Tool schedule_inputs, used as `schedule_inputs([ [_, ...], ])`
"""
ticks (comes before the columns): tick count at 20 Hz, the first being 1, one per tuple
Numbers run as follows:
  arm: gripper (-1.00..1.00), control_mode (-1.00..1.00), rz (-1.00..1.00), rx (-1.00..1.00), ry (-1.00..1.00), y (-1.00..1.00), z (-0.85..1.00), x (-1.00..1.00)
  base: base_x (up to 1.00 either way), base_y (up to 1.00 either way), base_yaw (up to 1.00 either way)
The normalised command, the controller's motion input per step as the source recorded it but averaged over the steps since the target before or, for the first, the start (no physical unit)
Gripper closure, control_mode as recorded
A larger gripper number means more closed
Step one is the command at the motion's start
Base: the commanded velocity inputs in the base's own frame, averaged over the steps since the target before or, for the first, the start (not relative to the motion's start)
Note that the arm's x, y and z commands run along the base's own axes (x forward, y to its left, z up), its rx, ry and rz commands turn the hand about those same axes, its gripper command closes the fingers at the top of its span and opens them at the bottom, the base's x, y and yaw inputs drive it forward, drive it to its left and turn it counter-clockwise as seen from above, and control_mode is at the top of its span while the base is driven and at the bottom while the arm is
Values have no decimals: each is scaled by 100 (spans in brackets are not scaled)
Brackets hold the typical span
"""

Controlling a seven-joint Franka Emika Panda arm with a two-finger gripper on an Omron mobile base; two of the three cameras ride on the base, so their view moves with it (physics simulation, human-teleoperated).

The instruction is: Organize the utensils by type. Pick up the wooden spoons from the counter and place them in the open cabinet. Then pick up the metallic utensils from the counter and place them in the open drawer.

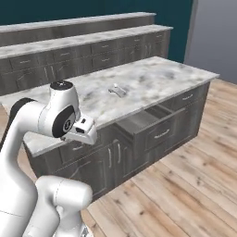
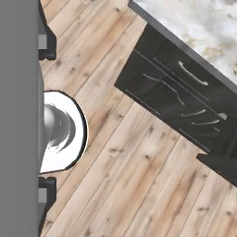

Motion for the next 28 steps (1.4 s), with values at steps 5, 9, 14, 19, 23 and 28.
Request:
schedule_inputs([
  [5,-100,100,0,0,0,0,0,0,64,-12,45],
  [9,-100,100,0,0,0,0,0,0,59,-15,34],
  [14,-100,100,0,0,0,0,0,0,53,-19,27],
  [19,-100,100,0,0,0,0,0,0,46,-16,14],
  [23,-100,100,0,0,0,0,0,0,55,-2,9],
  [28,-100,100,0,0,0,0,0,0,57,0,0],
])
